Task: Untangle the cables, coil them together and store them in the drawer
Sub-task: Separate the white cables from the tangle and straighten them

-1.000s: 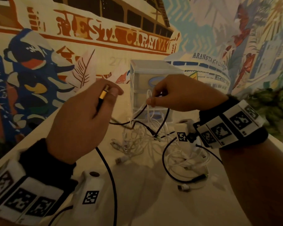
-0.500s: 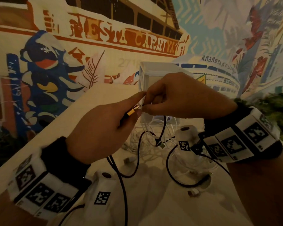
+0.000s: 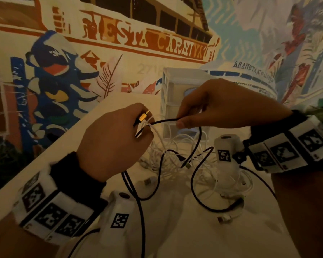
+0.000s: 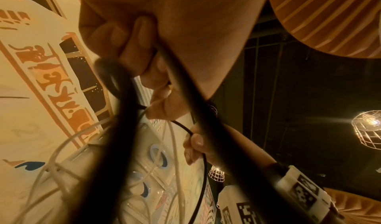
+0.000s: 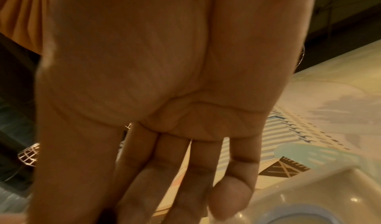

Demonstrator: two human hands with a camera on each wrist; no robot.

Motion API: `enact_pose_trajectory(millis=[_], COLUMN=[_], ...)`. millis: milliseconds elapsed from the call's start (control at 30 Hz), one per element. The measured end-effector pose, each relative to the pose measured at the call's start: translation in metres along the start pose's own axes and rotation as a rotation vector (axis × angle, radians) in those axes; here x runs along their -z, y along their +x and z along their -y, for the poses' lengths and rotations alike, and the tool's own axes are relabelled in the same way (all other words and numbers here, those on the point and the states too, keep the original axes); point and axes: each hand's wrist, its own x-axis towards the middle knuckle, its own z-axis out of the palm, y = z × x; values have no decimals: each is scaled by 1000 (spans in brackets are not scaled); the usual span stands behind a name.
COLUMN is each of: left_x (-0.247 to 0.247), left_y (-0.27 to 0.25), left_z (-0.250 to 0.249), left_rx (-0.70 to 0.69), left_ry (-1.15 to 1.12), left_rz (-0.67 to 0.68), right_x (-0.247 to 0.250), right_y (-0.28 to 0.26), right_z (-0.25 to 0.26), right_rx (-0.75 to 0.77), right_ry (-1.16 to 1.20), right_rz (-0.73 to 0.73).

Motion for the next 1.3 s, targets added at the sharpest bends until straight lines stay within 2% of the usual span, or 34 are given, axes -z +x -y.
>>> enact_pose_trajectory(millis=[100, 267, 500, 700, 833, 900, 1033, 1167, 1300], left_x=[1, 4, 1, 0, -2, -3, -2, -1, -4], left_y=[0, -4, -3, -4, -3, -4, -3, -3, -2], left_z=[2, -11, -3, 1, 0, 0, -1, -3, -3], left_rx=[6, -143, -103, -50, -45, -35, -19, -21, 30], left_ry=[-70, -95, -3, 47, 66, 72, 59, 28, -4], left_rz=[-6, 24, 52, 111, 160, 171, 160, 160, 168], right_x=[5, -9, 2, 10, 4, -4, -23, -28, -18], right_y=[-3, 5, -3, -8, -6, -3, 7, 12, 12], right_z=[-7, 0, -5, -18, -24, -17, 10, 14, 5], right_rx=[-67, -61, -36, -124, -181, -146, 35, 60, 83], right_ry=[11, -12, 202, 294, 178, 82, 9, -98, -94], right_rz=[-24, 81, 60, 47, 67, 94, 128, 105, -55])
